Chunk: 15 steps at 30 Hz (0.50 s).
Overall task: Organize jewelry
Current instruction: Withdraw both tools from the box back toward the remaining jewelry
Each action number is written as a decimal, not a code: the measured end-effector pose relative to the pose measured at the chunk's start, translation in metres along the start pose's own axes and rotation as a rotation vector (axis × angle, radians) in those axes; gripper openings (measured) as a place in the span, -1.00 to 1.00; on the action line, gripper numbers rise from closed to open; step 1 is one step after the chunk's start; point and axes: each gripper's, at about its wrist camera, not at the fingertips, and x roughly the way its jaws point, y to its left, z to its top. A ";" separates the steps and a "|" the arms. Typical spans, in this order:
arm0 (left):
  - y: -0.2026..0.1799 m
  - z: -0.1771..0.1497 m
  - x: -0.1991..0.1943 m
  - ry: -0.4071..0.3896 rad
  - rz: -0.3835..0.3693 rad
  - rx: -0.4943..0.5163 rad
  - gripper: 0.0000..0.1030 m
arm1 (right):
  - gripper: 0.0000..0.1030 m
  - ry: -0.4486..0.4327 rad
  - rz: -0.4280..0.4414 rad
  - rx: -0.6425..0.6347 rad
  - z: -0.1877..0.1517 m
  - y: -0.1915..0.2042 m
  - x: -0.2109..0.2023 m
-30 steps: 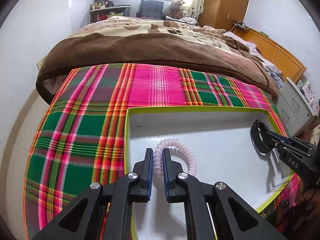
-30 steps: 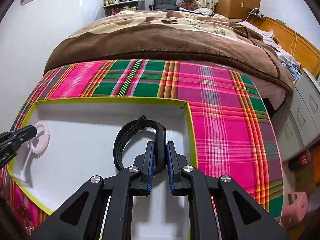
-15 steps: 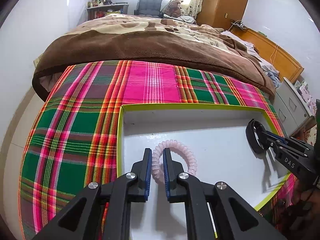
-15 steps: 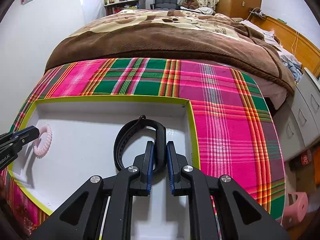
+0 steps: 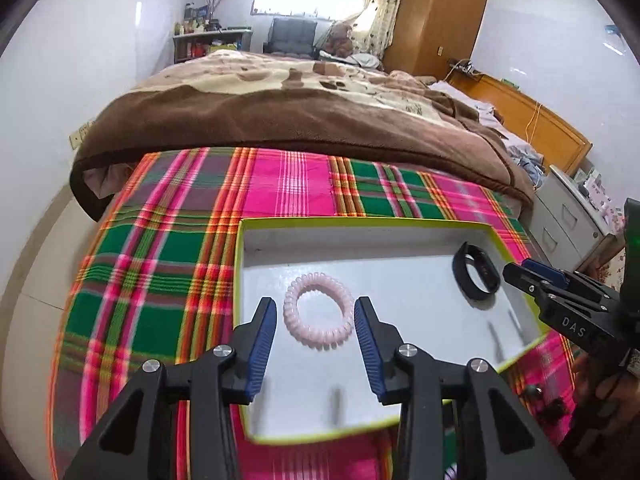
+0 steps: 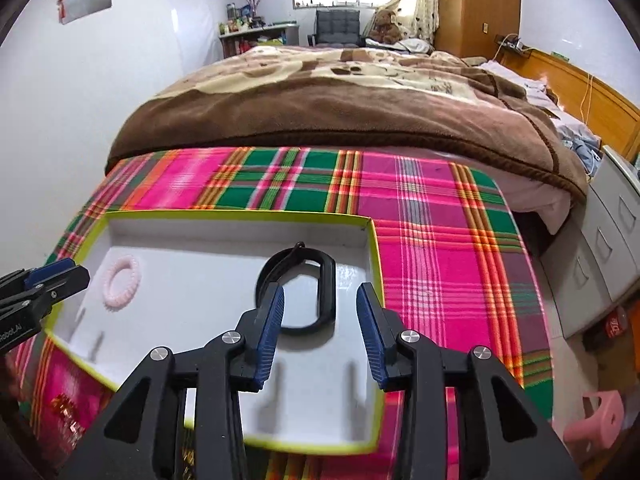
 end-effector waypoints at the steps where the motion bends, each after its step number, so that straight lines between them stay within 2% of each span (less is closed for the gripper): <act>1: -0.002 -0.002 -0.006 -0.011 0.004 0.006 -0.22 | -0.25 -0.006 0.003 0.002 -0.001 0.000 -0.004; 10: -0.004 -0.039 -0.053 -0.039 -0.033 -0.013 -0.22 | -0.25 -0.053 0.052 0.022 -0.028 -0.007 -0.053; 15: 0.000 -0.066 -0.074 -0.049 -0.048 -0.049 -0.22 | -0.25 -0.065 0.044 0.040 -0.051 -0.020 -0.073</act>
